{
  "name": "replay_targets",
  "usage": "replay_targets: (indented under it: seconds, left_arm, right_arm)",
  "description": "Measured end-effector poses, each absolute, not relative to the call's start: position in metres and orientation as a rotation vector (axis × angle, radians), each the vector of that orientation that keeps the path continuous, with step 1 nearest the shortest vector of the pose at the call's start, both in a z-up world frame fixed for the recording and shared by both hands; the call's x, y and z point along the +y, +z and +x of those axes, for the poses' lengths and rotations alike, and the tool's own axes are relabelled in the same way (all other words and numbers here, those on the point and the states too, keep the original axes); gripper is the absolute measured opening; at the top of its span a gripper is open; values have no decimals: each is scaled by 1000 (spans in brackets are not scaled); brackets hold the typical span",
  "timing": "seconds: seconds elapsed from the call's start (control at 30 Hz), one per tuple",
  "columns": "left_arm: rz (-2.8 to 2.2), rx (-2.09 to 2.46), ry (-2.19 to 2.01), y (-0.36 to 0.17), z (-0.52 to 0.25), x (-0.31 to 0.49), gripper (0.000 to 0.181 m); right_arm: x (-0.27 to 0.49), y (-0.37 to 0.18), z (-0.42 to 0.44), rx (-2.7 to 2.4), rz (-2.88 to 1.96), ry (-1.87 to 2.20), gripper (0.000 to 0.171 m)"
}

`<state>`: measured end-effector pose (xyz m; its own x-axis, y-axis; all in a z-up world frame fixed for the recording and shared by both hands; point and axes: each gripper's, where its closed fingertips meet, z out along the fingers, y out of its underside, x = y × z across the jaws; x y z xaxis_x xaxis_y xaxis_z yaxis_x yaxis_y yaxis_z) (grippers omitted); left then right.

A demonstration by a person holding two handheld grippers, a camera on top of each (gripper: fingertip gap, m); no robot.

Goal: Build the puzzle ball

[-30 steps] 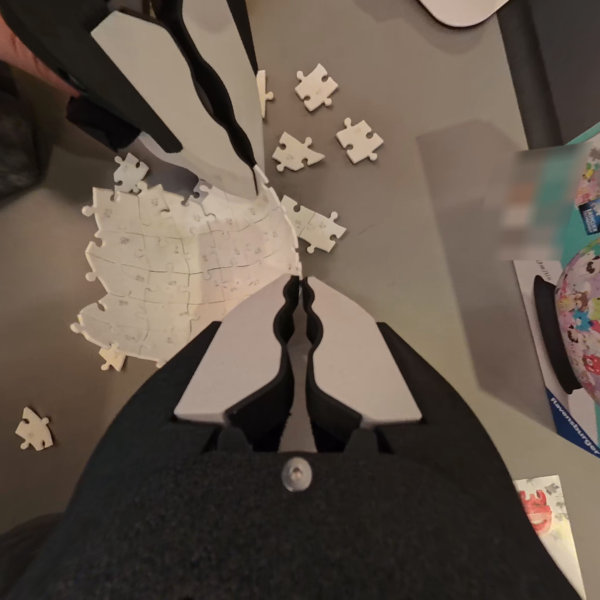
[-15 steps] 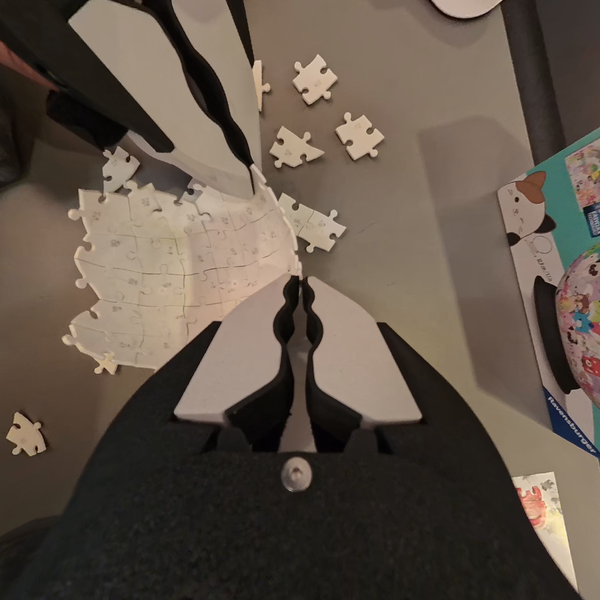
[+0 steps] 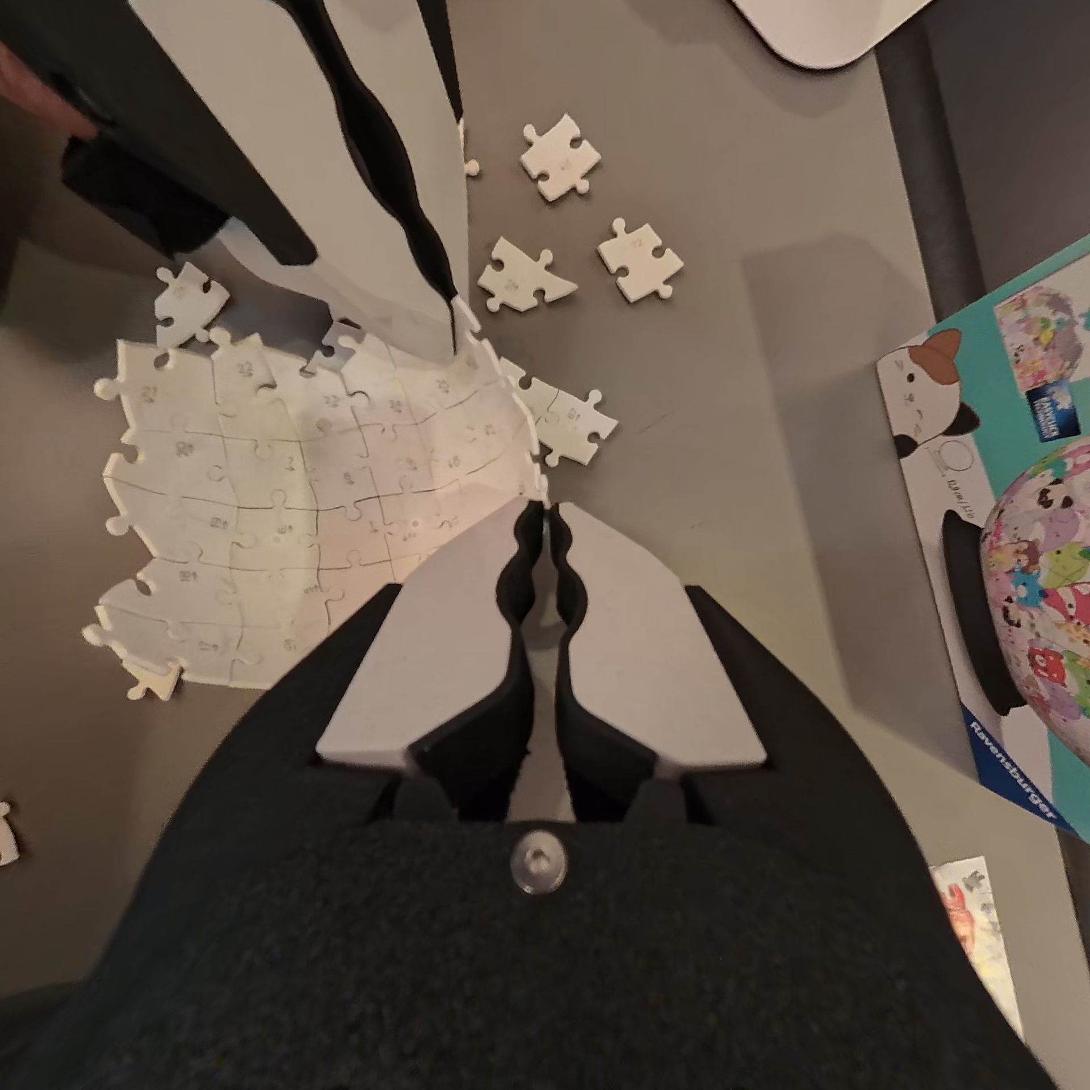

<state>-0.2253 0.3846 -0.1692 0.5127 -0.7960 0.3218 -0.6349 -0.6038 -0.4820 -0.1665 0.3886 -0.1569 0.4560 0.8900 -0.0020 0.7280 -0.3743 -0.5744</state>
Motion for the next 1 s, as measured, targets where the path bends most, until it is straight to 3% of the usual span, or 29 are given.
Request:
replay_targets:
  seconds: [1.0]
  left_arm:
    - [-2439,1208,-754,-168,-225,385,2]
  right_arm:
    - [389,-156,-166,-1406,-1950,230,3]
